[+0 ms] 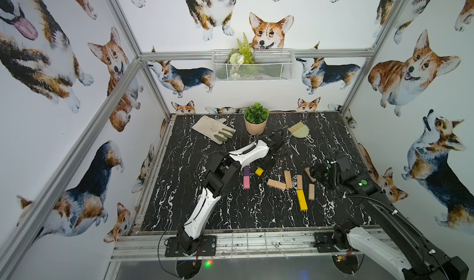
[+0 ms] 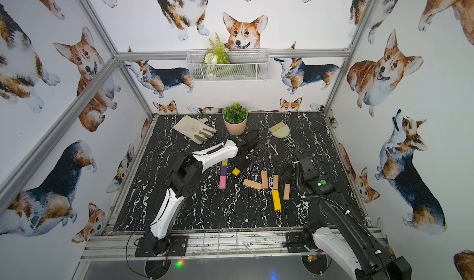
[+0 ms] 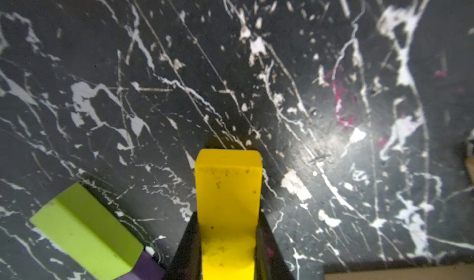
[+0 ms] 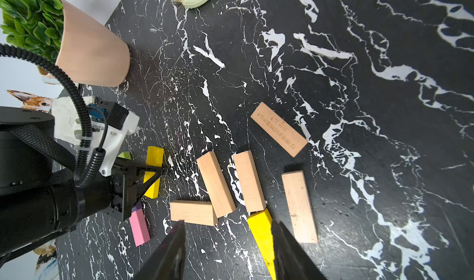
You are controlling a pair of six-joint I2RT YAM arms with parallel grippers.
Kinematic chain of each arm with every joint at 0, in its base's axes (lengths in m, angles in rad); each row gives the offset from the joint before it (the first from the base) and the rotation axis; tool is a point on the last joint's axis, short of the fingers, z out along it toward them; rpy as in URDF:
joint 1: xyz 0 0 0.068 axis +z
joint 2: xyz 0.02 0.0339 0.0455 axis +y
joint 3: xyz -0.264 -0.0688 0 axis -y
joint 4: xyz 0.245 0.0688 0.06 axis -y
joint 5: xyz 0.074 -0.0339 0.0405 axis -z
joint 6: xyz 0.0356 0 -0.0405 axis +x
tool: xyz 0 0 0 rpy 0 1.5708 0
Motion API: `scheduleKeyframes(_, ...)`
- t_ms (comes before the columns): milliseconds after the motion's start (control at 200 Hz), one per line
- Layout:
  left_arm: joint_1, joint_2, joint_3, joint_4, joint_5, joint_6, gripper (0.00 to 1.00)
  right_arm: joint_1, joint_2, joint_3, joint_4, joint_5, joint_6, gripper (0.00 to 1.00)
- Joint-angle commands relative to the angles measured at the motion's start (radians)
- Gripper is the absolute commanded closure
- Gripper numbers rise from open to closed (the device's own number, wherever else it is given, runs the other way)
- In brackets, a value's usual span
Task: Assemble the letter k with building blocks
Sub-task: Pick up the building block from the center of the board, then assemble the building block at the center of the board.
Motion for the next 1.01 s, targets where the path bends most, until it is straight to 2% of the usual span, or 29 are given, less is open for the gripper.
scheduleKeyframes(0, 0.003, -0.033, -0.004, -0.022, -0.041, 0.117, 0.98, -0.001, 0.002, 0.001, -0.001, 0.013, 0.026, 0.44)
scheduleKeyframes(305, 0.032, -0.096, -0.075, 0.035, 0.061, 0.189, 0.94, 0.001, 0.005, -0.008, 0.007, 0.002, 0.031, 0.44)
scheduleKeyframes(1001, 0.068, -0.042, -0.057, 0.061, 0.088, 0.213, 0.93, 0.002, 0.027, 0.006, 0.010, -0.002, 0.026, 0.44)
